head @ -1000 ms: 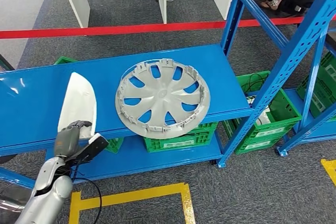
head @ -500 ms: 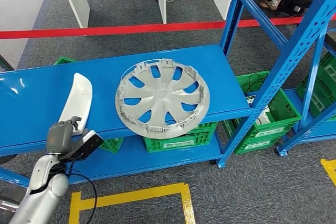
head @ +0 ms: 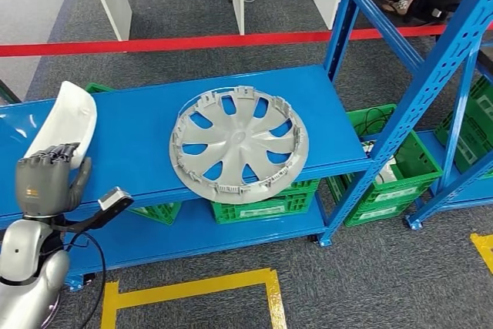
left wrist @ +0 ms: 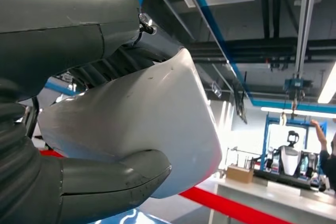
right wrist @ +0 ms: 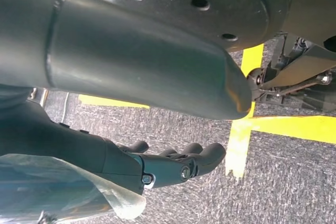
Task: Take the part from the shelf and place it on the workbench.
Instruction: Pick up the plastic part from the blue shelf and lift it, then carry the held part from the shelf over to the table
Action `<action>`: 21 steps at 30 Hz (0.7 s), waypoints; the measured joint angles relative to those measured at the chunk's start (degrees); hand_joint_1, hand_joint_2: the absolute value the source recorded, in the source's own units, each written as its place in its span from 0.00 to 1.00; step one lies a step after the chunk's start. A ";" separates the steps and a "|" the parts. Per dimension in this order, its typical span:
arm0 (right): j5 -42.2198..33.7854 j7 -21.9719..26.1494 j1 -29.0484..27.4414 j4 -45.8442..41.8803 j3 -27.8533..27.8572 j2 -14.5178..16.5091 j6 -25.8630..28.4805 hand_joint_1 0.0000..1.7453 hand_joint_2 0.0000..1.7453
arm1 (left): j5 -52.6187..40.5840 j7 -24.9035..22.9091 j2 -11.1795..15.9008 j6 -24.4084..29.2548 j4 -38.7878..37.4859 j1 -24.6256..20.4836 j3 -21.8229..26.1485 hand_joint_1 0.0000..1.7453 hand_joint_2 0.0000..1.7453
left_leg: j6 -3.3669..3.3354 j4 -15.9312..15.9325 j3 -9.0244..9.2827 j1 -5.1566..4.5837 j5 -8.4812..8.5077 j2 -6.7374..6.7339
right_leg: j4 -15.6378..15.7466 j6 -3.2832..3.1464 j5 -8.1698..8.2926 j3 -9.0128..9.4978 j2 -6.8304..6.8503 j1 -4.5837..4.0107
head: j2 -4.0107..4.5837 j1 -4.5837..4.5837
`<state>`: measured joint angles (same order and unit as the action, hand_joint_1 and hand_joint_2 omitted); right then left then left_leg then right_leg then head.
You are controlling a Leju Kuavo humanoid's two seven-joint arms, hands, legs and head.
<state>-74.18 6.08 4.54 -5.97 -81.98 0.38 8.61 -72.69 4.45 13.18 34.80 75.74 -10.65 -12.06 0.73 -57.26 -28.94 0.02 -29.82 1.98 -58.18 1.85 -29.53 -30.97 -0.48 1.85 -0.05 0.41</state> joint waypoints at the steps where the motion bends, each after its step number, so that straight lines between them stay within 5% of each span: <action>1: 0.00 0.00 0.01 0.00 -0.01 0.00 0.00 0.00 0.00 | -0.04 -0.03 0.15 0.00 0.34 0.08 -0.03 1.00 1.00 | 0.00 0.00 0.00 0.00 0.00 0.00 | 0.00 0.00 0.00 0.00 0.00 0.00 | 0.00 0.00; 21: -1.44 0.59 0.23 0.00 -0.33 0.02 0.09 0.00 0.00 | -7.86 -2.30 3.75 3.07 6.24 0.38 -1.17 1.00 1.00 | 0.00 -0.02 0.00 0.00 0.00 0.00 | 0.00 0.00 0.00 0.00 -0.01 0.00 | 0.01 -0.01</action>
<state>-75.62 6.67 4.77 -5.97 -82.31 0.39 8.70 -80.54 2.15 16.93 37.87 81.98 -10.27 -13.23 0.73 -57.28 -28.94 0.02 -29.82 1.98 -58.18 1.85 -29.53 -30.97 -0.49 1.85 -0.04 0.41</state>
